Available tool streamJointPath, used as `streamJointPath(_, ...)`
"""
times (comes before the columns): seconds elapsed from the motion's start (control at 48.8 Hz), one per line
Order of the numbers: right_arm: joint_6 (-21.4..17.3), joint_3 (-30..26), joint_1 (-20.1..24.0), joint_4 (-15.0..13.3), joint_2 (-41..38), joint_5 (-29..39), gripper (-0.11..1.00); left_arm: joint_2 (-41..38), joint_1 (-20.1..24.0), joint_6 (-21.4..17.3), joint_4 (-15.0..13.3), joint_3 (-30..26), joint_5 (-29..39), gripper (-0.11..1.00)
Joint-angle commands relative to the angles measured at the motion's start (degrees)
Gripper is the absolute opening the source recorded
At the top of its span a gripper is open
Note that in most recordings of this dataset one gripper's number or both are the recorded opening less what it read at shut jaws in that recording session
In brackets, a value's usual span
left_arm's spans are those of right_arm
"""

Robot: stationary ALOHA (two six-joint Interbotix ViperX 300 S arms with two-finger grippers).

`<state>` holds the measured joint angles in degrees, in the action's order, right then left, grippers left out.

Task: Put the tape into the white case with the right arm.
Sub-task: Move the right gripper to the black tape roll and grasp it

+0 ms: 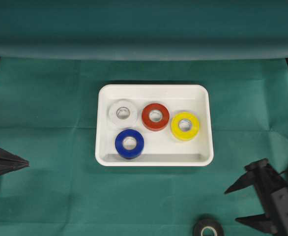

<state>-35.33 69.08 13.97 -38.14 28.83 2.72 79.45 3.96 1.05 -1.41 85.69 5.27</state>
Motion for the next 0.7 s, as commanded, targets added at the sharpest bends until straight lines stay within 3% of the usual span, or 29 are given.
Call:
streamJointPath(0.0, 0.1, -3.8, 0.1, -0.2, -3.9, -0.7, 0.62, -0.4, 0.2, 0.0, 0.0, -0.7, -0.4, 0.00)
streamJointPath(0.308, 0.1, -12.4, 0.7, -0.2, -14.9, -1.0, 0.62, -0.4, 0.2, 0.0, 0.0, -0.6, -0.5, 0.00)
streamJointPath(0.677, 0.0, -14.7, 1.8, -0.2, -18.9, -1.0, 0.62, -0.4, 0.2, 0.0, -0.1, -0.7, -0.5, 0.00)
